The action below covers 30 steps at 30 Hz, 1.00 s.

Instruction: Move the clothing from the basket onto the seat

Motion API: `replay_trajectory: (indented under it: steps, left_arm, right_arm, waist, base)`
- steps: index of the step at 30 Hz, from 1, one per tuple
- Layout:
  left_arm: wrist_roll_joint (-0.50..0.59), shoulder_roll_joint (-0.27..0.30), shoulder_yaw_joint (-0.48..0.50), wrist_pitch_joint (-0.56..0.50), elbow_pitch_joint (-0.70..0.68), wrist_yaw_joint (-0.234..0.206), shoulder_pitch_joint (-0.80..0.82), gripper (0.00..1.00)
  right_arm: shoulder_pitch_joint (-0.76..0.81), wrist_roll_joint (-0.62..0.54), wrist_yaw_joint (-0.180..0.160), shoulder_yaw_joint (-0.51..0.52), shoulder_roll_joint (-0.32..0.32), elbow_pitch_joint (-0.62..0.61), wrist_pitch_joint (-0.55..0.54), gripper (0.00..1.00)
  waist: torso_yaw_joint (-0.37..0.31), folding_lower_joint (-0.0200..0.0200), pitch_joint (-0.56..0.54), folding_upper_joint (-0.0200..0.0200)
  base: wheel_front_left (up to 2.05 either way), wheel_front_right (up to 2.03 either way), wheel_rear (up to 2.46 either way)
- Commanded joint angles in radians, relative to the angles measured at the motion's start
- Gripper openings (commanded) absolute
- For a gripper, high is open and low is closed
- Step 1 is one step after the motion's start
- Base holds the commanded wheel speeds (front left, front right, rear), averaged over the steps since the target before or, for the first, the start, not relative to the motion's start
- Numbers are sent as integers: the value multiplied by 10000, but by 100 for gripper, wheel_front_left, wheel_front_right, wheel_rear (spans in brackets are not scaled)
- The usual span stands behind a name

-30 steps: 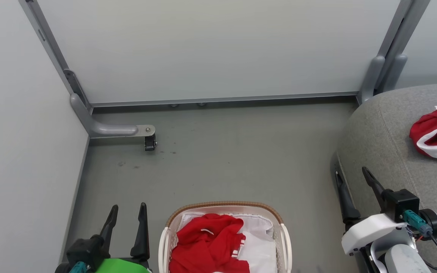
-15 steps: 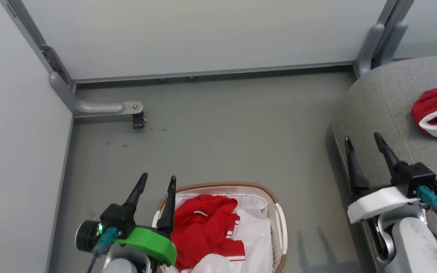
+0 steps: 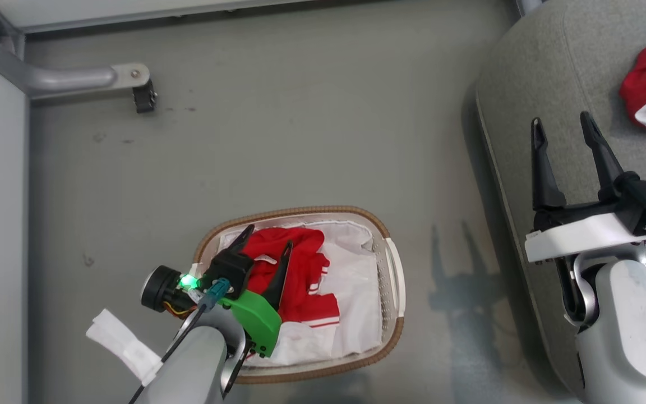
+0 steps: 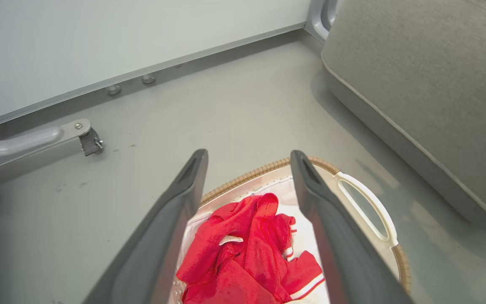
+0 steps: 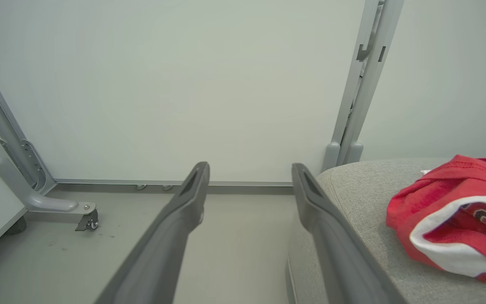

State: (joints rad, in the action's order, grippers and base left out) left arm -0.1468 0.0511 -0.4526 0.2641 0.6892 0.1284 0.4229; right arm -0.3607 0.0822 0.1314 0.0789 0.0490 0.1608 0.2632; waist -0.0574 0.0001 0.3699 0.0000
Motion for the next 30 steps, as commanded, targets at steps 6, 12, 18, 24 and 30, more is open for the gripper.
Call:
replay_trajectory:
  steps: [6, 12, 18, 24, 30]
  left_arm:
    - [41, 67, -1010, 6, 1386, 31, 1181, 100]
    - [-269, 55, -1781, -42, 2795, 32, 2185, 100]
    - [-679, 43, -2614, -313, 3762, 33, 2851, 100]
    - [-1097, 257, -2775, -339, 4558, 32, 3452, 100]
    - [-1298, 495, -2605, -304, 5183, -136, 4101, 100]
  right_arm:
    - [-724, 402, -14, -210, 22, -428, 25, 100]
    - [-1277, 689, -14, -354, 22, -820, 25, 100]
    - [-1672, 974, -14, -423, 20, -1254, 25, 100]
    - [-1873, 1224, -14, -464, 22, -1619, 25, 100]
    - [-1901, 1490, -14, -502, 22, -1979, 25, 100]
  waist:
    - [-1345, -1, 2413, 0]
    - [-1836, -1, 3466, 0]
    - [-2179, -1, 4320, 0]
    - [-2447, -1, 4963, 0]
    - [-2650, -1, 5440, 0]
  base:
    - [0, 0, 0]
    - [0, 0, 0]
    - [0, 0, 0]
    - [0, 0, 0]
    - [0, 0, 0]
